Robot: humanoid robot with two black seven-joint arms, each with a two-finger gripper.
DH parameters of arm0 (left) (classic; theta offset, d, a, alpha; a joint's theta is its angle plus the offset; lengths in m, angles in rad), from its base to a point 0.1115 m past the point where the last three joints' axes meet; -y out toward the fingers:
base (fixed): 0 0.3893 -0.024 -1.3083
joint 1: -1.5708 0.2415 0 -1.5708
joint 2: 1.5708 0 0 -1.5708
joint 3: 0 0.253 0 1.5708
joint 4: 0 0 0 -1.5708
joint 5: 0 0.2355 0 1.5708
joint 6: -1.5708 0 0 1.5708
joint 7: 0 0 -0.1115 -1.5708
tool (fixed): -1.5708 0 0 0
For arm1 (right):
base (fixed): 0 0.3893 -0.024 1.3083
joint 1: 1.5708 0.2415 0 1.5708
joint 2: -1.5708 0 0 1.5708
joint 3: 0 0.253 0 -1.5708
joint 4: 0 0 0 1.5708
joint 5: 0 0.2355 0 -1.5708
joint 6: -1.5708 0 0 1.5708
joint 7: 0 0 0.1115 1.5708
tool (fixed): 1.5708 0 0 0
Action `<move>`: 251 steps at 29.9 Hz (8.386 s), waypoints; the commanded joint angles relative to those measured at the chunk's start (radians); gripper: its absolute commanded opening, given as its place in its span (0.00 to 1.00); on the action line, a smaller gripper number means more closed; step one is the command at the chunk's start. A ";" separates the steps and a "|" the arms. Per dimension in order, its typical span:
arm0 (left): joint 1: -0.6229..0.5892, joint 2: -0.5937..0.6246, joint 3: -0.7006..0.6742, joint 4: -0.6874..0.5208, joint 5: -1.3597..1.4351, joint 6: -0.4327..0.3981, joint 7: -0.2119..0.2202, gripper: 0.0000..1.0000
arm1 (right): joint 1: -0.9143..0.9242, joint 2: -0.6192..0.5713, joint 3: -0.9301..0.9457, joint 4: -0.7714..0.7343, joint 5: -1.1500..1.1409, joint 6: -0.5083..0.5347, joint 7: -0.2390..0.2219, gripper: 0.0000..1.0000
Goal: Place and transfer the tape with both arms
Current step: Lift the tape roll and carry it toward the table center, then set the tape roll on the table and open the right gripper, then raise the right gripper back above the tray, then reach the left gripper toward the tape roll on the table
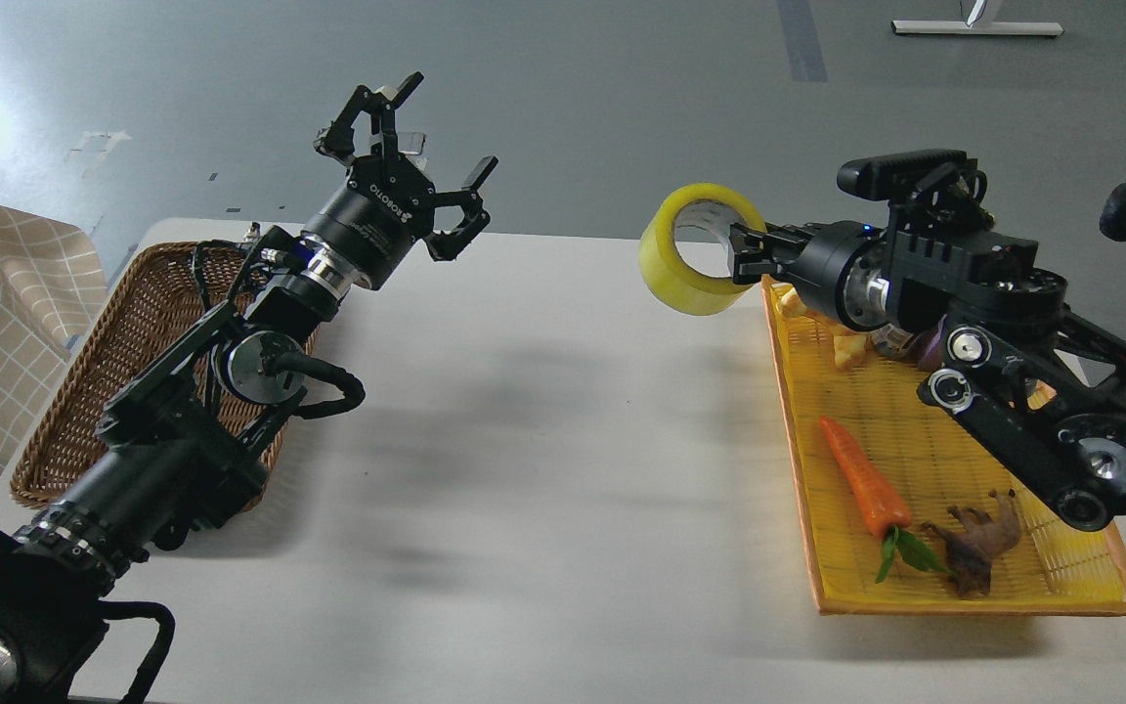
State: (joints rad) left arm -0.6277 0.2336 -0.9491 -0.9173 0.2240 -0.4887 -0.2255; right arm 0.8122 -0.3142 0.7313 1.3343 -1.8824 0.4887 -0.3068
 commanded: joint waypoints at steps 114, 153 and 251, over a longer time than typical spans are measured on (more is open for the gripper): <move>0.006 0.001 -0.016 0.003 0.000 0.000 -0.001 1.00 | -0.111 0.024 0.259 -0.037 0.520 0.000 0.011 1.00; -0.006 0.044 -0.017 0.006 0.000 0.000 -0.003 1.00 | -0.263 0.244 0.821 -0.213 1.628 -0.025 0.052 1.00; -0.017 0.216 0.352 -0.276 1.954 0.355 0.032 1.00 | -0.375 0.176 0.820 -0.257 1.625 0.000 0.052 1.00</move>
State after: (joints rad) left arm -0.6394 0.4505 -0.6135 -1.1970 2.1338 -0.1334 -0.2263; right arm 0.4421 -0.1335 1.5503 1.0767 -0.2577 0.4887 -0.2545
